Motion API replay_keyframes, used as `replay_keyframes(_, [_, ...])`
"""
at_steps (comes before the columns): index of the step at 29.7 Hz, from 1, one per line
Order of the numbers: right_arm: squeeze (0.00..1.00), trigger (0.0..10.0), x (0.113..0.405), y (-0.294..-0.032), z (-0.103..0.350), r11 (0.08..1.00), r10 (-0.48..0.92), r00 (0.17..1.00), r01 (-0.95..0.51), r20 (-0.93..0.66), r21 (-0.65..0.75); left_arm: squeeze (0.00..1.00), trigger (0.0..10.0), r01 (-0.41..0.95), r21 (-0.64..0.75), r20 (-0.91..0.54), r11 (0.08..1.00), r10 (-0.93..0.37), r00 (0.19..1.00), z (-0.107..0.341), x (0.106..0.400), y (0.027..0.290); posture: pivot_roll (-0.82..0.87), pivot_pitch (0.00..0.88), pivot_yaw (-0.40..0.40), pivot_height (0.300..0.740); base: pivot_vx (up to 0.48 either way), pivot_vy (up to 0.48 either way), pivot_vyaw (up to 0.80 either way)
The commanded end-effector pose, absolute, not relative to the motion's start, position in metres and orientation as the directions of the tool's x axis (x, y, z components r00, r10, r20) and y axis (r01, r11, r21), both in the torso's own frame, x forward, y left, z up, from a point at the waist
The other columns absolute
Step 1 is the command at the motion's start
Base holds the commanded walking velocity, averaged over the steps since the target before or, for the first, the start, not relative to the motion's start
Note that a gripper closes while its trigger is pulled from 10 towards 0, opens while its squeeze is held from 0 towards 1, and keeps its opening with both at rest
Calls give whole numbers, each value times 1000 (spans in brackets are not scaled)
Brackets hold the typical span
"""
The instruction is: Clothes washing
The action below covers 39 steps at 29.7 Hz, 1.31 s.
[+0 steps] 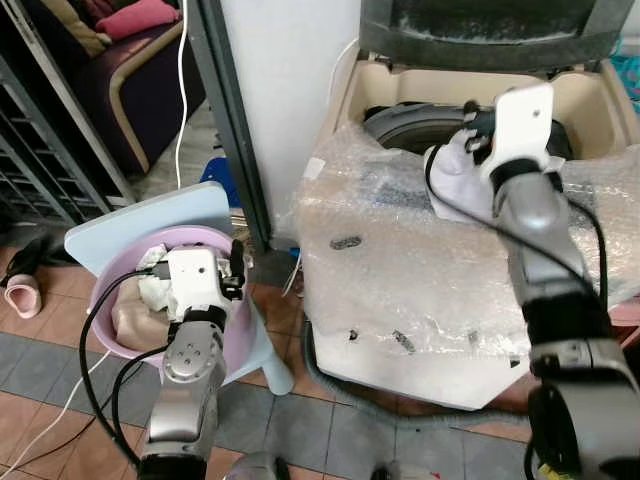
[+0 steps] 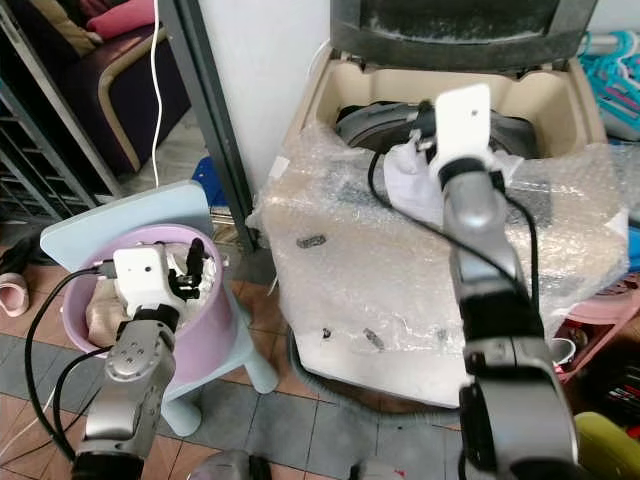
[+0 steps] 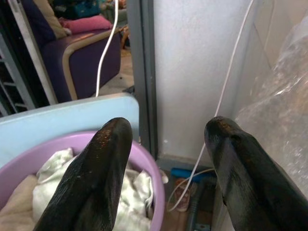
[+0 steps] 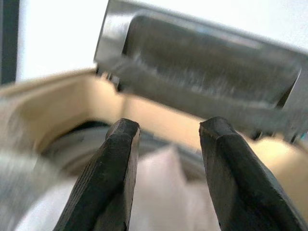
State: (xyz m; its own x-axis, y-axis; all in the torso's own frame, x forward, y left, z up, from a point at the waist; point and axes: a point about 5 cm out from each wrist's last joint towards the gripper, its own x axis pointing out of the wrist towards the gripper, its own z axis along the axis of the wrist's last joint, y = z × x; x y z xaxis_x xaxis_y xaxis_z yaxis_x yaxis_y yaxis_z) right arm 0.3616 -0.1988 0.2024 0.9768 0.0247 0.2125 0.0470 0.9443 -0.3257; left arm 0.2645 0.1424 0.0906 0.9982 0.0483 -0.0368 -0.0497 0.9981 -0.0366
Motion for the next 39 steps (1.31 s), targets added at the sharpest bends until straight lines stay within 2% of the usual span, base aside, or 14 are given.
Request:
replay_keyframes(1, [0, 10000, 355, -191, 205, 949, 68, 967, 13, 246, -314, 0, 10000, -50, -23, -30, 999, 49, 998, 92, 262, 144, -60, 0, 61, 740, 0, 0, 0])
replay_keyframes(6, [0, 10000, 326, -181, 188, 942, 136, 963, -53, 232, -332, 0, 10000, -53, -17, -28, 998, 52, 998, 94, 261, 147, -70, 0, 58, 740, 0, 0, 0])
replay_keyframes(12, [0, 10000, 312, -179, 167, 928, 189, 974, -135, 126, -348, 0, 10000, -48, -20, -34, 999, 48, 998, 93, 260, 147, -80, 0, 72, 740, 0, 0, 0])
replay_keyframes(17, [0, 10000, 320, -187, 147, 930, 158, 987, -155, -19, -335, 0, 10000, -22, -15, -30, 1000, 21, 999, 94, 264, 143, -76, 0, 80, 740, 0, 0, 0])
replay_keyframes(19, [0, 10000, 330, -191, 137, 915, 128, 985, -162, -116, -370, 0, 10000, -26, -15, -27, 1000, 25, 999, 96, 266, 145, -73, 0, 83, 740, 0, 0, 0])
replay_keyframes(23, [0, 10000, 343, -197, 135, 934, 57, 985, -110, -163, -340, 0, 10000, -26, -12, -26, 1000, 25, 999, 96, 265, 145, -60, 0, 79, 740, 0, 0, 0])
replay_keyframes(28, [0, 10000, 362, -205, 152, 948, -27, 992, -14, -124, -318, 0, 10000, -32, -10, -28, 999, 32, 999, 96, 264, 147, -51, 0, 75, 740, 0, 0, 0])
replay_keyframes(30, [0, 10000, 379, -209, 174, 951, -87, 995, 68, -49, -301, 0, 10000, -34, -10, -30, 999, 34, 999, 95, 264, 147, -50, 0, 75, 740, 0, 0, 0])
replay_keyframes(32, [0, 10000, 382, -209, 182, 953, -97, 995, 87, -17, -289, 0, 10000, -33, -10, -29, 999, 33, 999, 95, 265, 146, -50, 0, 75, 740, 0, 0, 0])
replay_keyframes(33, [0, 10000, 388, -211, 206, 953, -124, 988, 145, 92, -267, 0, 10000, -31, -11, -26, 999, 31, 999, 96, 266, 145, -50, 0, 76, 740, 0, 0, 0])
replay_keyframes(37, [0, 10000, 382, -211, 230, 953, -116, 963, 177, 243, -246, 0, 10000, -38, -13, -21, 999, 38, 999, 97, 268, 145, -51, 0, 73, 740, 0, 0, 0])
replay_keyframes(39, [0, 10000, 379, -210, 229, 953, -97, 959, 167, 265, -254, 0, 10000, -50, -13, -20, 999, 50, 999, 97, 268, 147, -53, 0, 72, 740, 0, 0, 0])
